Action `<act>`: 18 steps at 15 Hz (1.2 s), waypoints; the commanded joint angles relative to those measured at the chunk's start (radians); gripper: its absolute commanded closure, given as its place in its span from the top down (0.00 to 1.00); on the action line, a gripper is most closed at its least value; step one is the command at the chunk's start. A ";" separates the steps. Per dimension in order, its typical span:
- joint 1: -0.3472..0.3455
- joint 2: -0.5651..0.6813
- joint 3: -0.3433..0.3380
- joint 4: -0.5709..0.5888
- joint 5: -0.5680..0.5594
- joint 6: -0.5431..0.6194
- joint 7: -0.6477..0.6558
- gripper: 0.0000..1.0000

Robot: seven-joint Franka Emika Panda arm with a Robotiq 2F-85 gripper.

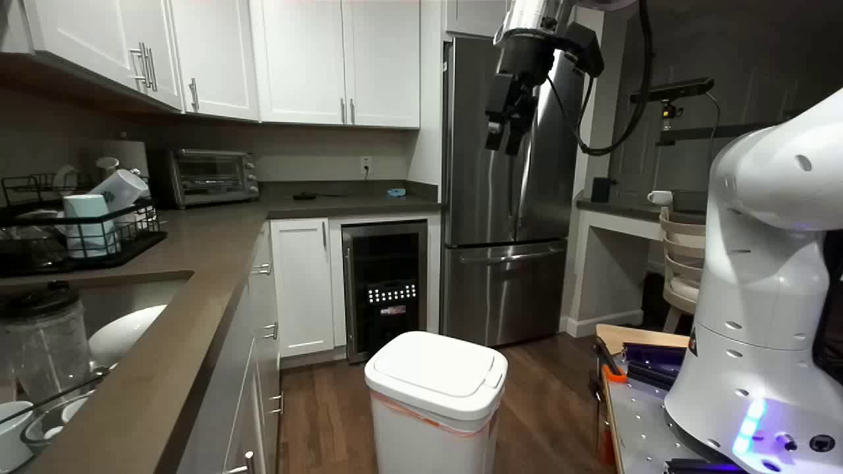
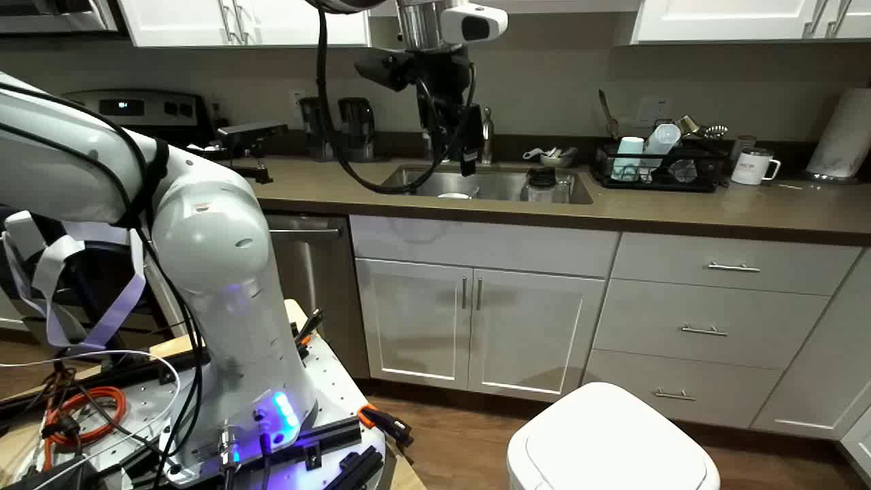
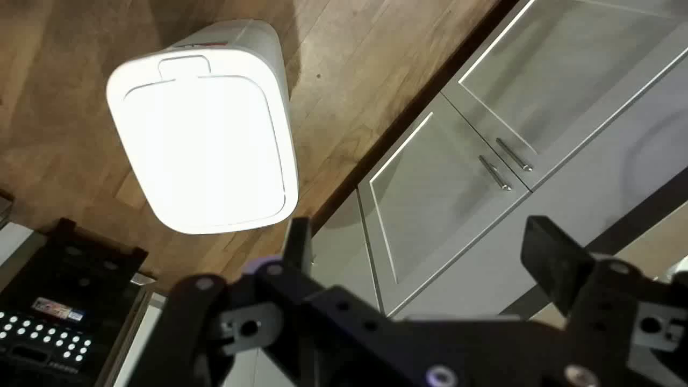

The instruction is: Open the lid of the white bin

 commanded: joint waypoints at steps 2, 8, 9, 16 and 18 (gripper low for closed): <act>-0.004 0.001 0.003 0.003 0.003 -0.003 -0.003 1.00; -0.004 0.001 0.003 0.003 0.003 -0.003 -0.003 1.00; -0.004 0.001 0.003 0.003 0.003 -0.003 -0.003 1.00; 0.008 0.113 0.005 -0.048 -0.004 0.061 -0.013 1.00; 0.025 0.214 0.002 -0.083 -0.001 0.135 -0.032 1.00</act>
